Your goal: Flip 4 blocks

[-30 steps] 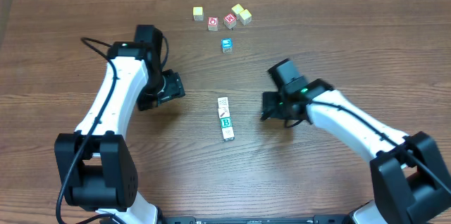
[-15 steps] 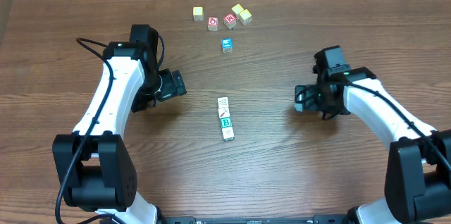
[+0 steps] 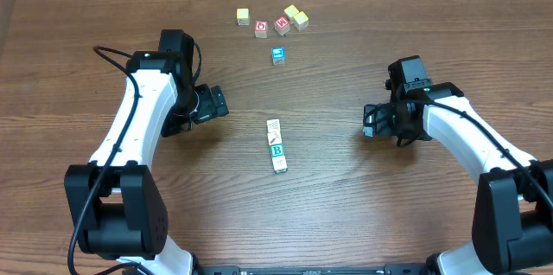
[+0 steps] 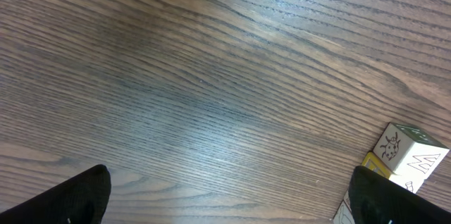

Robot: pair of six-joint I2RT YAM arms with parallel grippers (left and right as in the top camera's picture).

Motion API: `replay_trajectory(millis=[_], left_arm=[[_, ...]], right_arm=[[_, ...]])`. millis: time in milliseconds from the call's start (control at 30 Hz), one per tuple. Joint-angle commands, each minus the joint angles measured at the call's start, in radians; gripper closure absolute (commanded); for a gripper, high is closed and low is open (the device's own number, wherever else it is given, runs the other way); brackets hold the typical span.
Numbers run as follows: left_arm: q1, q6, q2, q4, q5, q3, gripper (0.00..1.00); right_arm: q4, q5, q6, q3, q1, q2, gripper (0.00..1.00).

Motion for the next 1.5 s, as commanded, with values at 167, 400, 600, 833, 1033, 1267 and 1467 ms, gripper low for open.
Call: replay_trajectory(millis=[167,400,600,833,1033,1267,1467], left_arm=[[-0.001,0.019,-0.008,0.003,0.0,0.01,0.0],[-0.001,0.019,-0.008,0.003,0.0,0.01,0.0],[-0.001,0.019,-0.008,0.003,0.0,0.01,0.0],[-0.001,0.019,-0.008,0.003,0.0,0.01,0.0],[-0.001,0.019,-0.008,0.003,0.0,0.01,0.0],[-0.001,0.019,-0.008,0.003,0.0,0.01,0.0],[-0.001,0.019,-0.008,0.003,0.0,0.01,0.0]], right_arm=[[0.003,-0.002,-0.019,0.015,-0.001,-0.022,0.0],[0.003,-0.002,-0.019,0.015,-0.001,-0.022,0.0],[0.003,-0.002,-0.019,0.015,-0.001,-0.013,0.0],[0.003,-0.002,-0.019,0.013,0.0,-0.047,0.0],[0.003,-0.002,-0.019,0.013,0.0,-0.19,0.0],[0.002,-0.002,-0.019,0.013,0.0,-0.386,0.0],[0.002,-0.002,-0.019,0.013,0.0,-0.541,0.0]])
